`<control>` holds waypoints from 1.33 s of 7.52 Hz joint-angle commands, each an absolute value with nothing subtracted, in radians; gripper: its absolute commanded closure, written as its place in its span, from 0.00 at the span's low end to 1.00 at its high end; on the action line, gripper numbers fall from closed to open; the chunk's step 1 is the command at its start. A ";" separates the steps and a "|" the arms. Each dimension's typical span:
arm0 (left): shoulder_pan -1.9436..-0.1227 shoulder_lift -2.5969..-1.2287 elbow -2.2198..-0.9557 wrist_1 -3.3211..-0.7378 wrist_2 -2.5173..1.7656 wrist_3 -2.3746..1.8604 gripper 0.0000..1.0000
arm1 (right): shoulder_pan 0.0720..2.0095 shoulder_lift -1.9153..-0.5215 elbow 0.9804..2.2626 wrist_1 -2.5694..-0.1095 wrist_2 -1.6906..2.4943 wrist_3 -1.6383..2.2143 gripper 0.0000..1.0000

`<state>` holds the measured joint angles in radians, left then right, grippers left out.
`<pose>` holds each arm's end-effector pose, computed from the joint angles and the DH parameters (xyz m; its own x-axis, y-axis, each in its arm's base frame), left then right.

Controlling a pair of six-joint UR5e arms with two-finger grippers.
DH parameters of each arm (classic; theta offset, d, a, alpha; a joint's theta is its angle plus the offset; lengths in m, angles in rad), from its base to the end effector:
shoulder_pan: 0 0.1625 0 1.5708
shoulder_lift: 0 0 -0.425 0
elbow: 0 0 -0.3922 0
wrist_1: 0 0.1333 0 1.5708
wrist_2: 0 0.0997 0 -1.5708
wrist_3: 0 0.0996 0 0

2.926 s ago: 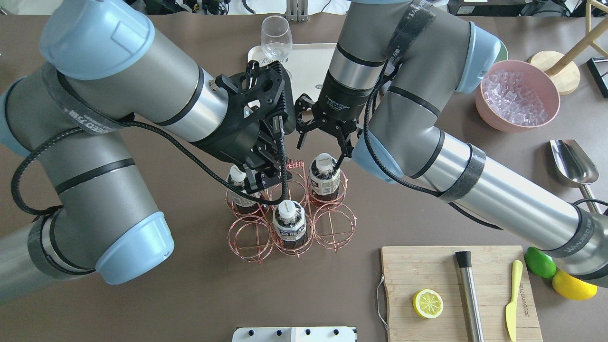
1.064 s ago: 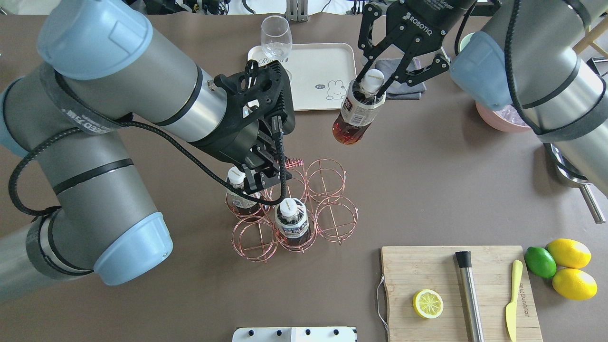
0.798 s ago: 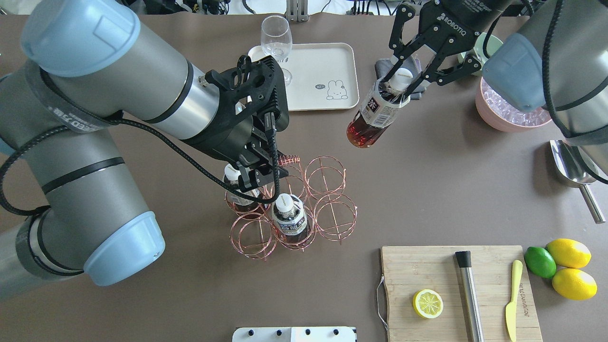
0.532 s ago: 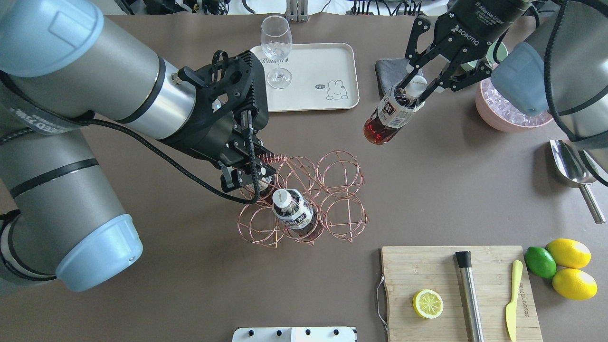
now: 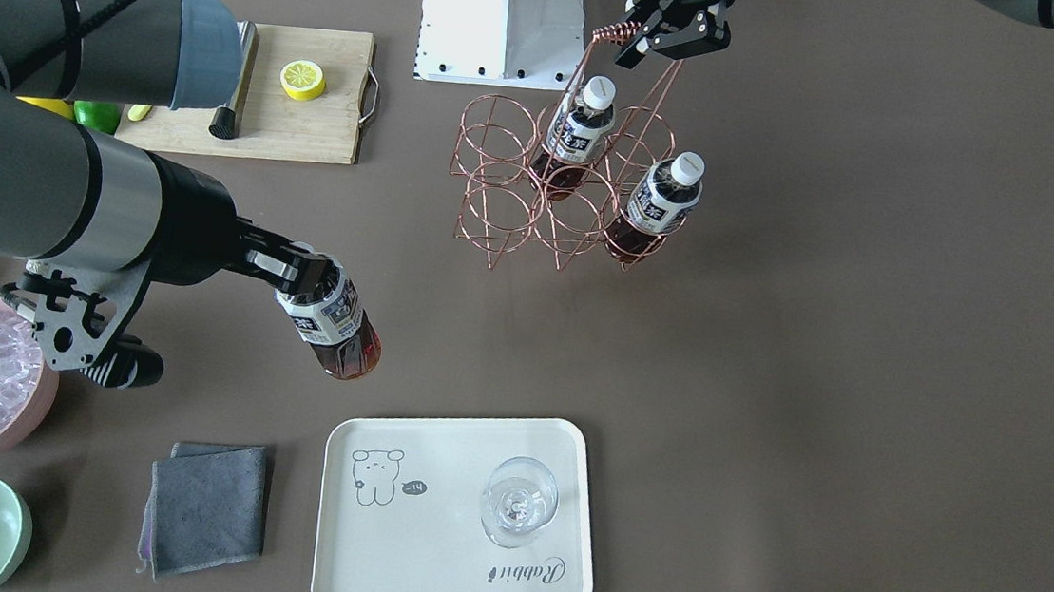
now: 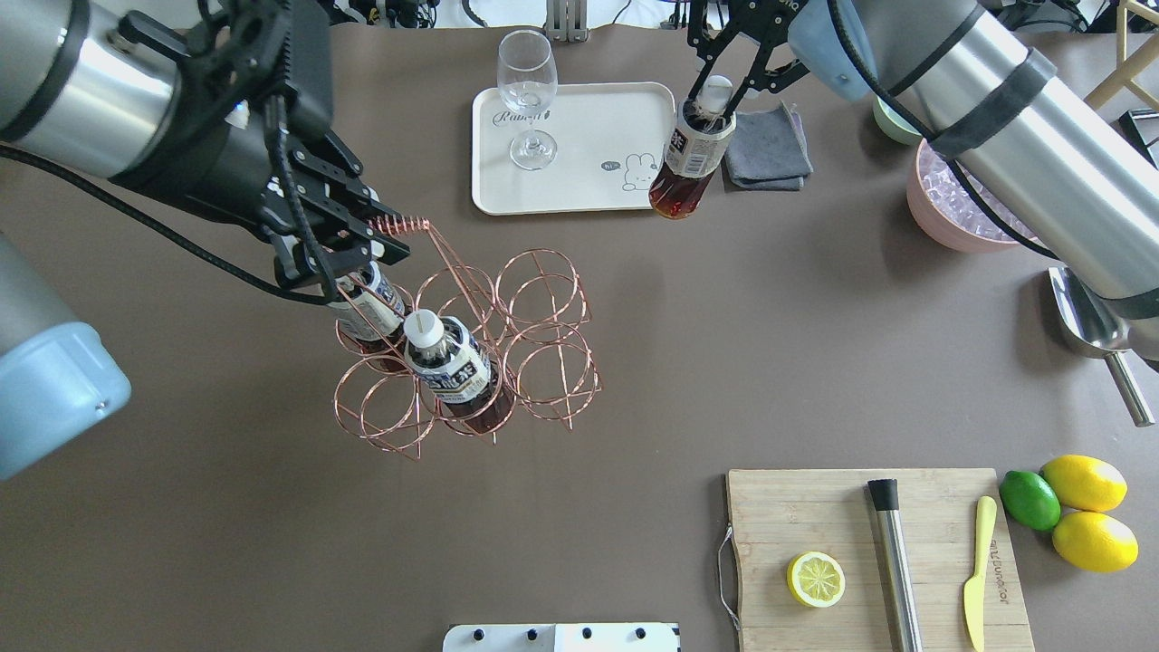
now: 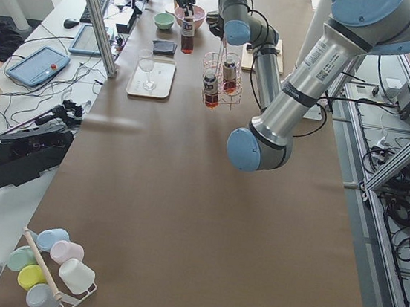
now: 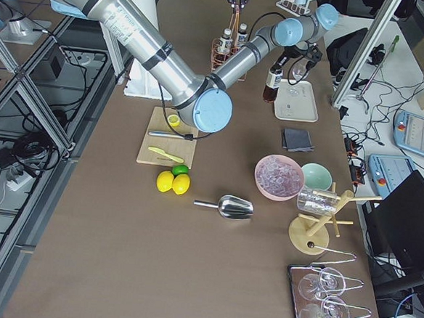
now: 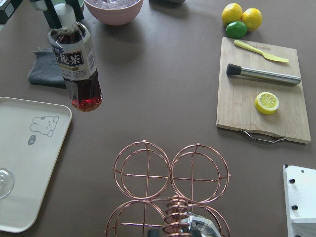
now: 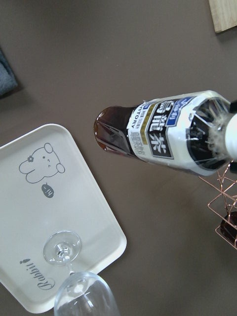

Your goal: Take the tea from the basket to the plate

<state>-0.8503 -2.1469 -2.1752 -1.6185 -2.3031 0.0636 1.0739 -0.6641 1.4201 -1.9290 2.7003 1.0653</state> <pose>0.2692 -0.4077 0.0872 0.1290 0.9779 -0.1643 -0.2303 0.1907 0.9543 -0.3092 -0.6610 0.1560 0.4855 0.4614 0.7426 0.0304 0.8400 -0.5418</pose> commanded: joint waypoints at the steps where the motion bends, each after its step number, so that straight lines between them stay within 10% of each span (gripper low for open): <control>1: -1.073 -2.056 -2.158 -1.617 -2.423 0.154 1.00 | 1.072 -0.580 1.176 -1.777 2.680 0.988 1.00; 10: -1.543 -1.988 -1.663 -1.627 -2.343 0.944 1.00 | 1.017 -0.448 0.925 -1.511 2.438 0.899 1.00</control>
<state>-1.5226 -1.9429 -1.7628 -1.6201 -2.4070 0.7602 1.0394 -0.4600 0.9365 -1.5496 2.4948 0.9063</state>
